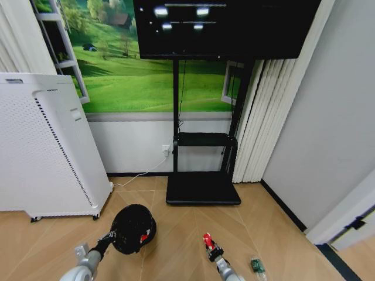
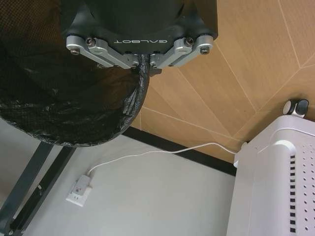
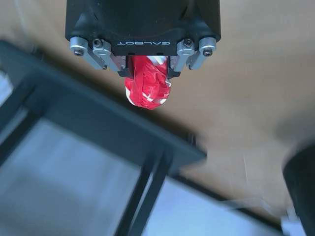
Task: Pick up the trash bin and place the garbage on the floor into it.
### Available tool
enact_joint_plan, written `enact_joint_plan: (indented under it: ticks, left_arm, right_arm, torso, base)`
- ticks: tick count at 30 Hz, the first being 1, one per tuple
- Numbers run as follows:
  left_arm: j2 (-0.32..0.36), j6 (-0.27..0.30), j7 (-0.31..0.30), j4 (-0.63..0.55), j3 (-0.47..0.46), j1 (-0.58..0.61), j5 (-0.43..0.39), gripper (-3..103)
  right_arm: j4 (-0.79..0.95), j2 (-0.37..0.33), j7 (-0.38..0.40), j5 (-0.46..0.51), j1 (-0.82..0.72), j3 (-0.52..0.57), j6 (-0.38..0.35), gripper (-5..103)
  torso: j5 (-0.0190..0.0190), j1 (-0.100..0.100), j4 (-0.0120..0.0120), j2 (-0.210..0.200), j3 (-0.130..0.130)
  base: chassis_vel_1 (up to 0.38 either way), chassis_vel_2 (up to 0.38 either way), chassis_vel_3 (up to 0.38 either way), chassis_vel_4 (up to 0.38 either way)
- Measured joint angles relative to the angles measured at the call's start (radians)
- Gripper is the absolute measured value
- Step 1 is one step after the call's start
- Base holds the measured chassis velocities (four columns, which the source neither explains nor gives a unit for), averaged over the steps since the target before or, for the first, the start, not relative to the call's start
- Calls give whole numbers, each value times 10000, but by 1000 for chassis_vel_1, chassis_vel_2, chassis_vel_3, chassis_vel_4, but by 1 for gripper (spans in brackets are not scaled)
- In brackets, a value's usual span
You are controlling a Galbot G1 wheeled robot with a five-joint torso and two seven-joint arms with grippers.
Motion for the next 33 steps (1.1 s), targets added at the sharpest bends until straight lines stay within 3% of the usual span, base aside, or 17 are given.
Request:
enact_joint_plan:
  ticks: [2,9,12,14,22,27,33]
  left_arm:
    - [1,62,-92,102,171,-183,-68,3]
    - [273,142,-41,175,1221,-820,-227,3]
    - [457,147,310,170,1711,-980,-164,3]
    - [559,139,911,197,2018,-1010,21,3]
    - [525,-80,2089,354,2827,-937,1156,3]
    - [389,-149,2205,572,3548,-1382,1439,3]
    - [240,-168,2206,776,4246,-1777,1669,3]
  right_arm:
    - [1509,-639,-3,158,-266,-117,-53,35]
    - [3490,-1161,-110,-275,-894,-384,39,35]
    - [4181,-1386,-292,-477,-1206,-632,272,35]
    - [4654,-1589,-382,-809,-1419,-886,381,35]
    - [4757,-1745,-687,-1916,-2023,-1283,1287,35]
    - [4700,-1727,-1140,-2307,-2331,-1587,1974,35]
    - [4342,-1648,-1451,-2548,-2305,-1953,2310,35]
  torso:
    - [-2,0,3,2,0]
    - [3,0,-3,4,0]
    - [-3,0,-2,3,0]
    - [1,-1,1,4,0]
    - [-1,-1,2,3,-1]
    - [0,-1,1,4,-1]
    - [-1,-1,-1,3,-1]
  base:
    - [0,0,0,0]
    - [0,0,0,0]
    - [0,0,0,0]
    - [0,0,0,0]
    - [0,0,0,0]
    - [0,0,0,0]
    - [0,0,0,0]
